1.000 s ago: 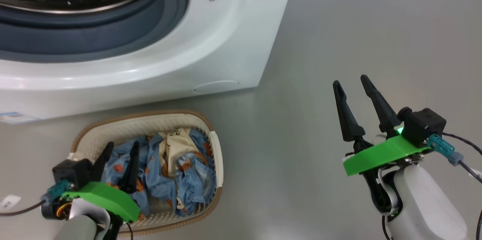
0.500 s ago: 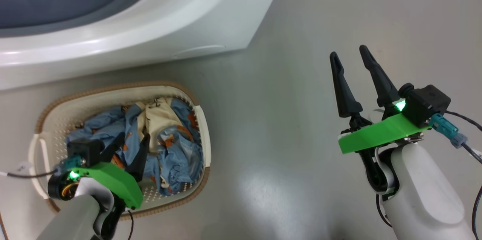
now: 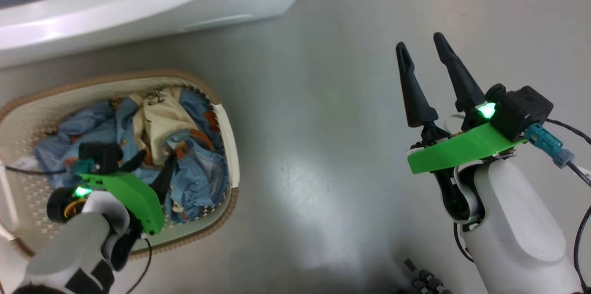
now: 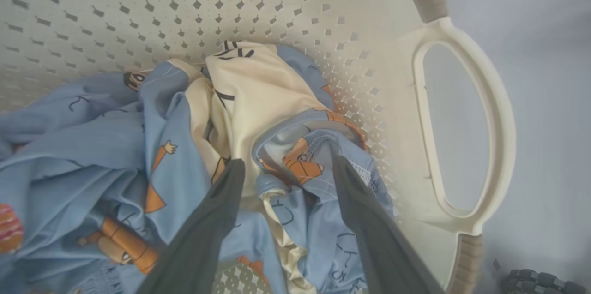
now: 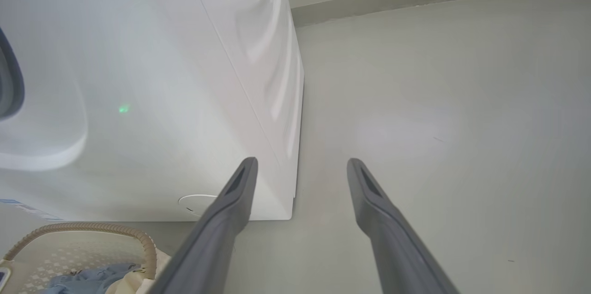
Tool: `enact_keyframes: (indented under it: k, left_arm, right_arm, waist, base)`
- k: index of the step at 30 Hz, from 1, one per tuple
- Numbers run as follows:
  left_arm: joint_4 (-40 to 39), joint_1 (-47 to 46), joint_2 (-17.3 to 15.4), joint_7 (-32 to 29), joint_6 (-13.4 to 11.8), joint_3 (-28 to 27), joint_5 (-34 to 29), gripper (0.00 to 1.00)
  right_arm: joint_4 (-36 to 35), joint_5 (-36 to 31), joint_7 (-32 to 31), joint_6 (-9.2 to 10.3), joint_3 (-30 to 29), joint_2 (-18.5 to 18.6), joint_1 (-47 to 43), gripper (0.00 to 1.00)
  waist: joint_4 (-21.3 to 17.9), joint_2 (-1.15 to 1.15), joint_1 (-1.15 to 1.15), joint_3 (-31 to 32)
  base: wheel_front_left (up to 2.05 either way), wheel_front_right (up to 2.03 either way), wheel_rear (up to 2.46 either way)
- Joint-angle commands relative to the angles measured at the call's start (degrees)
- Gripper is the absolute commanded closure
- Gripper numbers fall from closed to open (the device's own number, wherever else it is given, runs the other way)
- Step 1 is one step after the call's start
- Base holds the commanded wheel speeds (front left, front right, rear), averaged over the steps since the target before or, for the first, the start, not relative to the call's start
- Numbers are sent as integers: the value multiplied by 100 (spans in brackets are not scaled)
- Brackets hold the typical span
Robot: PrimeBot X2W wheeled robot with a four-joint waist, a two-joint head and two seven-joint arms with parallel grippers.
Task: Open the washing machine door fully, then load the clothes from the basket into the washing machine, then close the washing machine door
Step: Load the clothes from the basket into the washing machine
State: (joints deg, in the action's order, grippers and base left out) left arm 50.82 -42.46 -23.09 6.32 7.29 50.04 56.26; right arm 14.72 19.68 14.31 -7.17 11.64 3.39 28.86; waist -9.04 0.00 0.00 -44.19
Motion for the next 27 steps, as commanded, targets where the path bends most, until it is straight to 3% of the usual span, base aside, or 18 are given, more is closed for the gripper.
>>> enact_keyframes:
  k: [1, 17, 27]
  left_arm:
    - [28, -120, -254, -4, 20, 6, 167, 0]
    - [584, -873, -489, -363, 20, 681, 844, 0]
    - [1151, -1306, -563, -577, 20, 1012, 942, 0]
  right_arm:
    - [-162, 85, 69, -32, 176, -49, -47, 0]
    - [-367, 299, 69, -32, 380, -51, 78, 0]
    - [-466, 359, 69, -32, 495, -51, 115, 0]
  waist:
    - [-205, 0, 0, -399]
    - [-491, 0, 0, -1024]
    - [-657, 0, 0, -1359]
  base:
    - [0, 0, 0]
    - [0, 0, 0]
    - [0, 0, 0]
